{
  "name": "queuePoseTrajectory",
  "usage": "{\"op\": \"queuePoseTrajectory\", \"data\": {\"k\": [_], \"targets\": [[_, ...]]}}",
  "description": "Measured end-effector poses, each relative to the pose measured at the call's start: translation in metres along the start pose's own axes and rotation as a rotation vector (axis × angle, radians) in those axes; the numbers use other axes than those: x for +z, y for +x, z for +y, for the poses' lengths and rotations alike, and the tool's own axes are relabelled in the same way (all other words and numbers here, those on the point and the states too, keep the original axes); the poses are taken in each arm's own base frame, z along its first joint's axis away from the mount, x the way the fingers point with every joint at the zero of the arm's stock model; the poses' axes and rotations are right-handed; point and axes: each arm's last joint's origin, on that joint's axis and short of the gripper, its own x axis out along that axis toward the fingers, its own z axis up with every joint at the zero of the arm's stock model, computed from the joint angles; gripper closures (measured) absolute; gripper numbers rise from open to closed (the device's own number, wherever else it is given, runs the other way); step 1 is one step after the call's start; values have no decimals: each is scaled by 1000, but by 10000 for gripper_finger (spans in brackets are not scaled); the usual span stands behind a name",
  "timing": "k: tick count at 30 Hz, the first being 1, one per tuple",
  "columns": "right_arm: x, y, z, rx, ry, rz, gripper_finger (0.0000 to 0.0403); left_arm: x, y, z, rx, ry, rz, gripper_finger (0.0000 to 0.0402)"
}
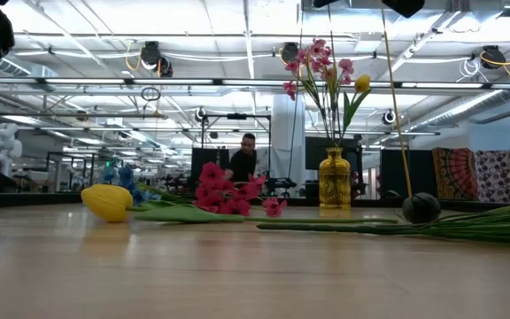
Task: Sort flowers into vase by color
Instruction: Put the bottom blue flowers into the transparent vase
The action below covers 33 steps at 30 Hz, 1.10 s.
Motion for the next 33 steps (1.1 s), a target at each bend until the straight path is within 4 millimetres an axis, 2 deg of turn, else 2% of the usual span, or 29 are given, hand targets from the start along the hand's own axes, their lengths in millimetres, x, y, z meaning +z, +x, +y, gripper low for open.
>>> {"op": "queuePoseTrajectory", "data": {"k": [4,15,27,33], "targets": [[0,0,0,0,-7,1,273,0,0,0,-2,5,0,259],[-2,0,-1,9,-59,51,273,11,-11,8,-44,-57,-31,258],[-14,-5,-33,-225,-271,243,273,19,-19,14,-62,-74,-61,258],[-7,8,-45,-241,-393,328,273,19,-19,14,-59,-73,-62,259]]}}
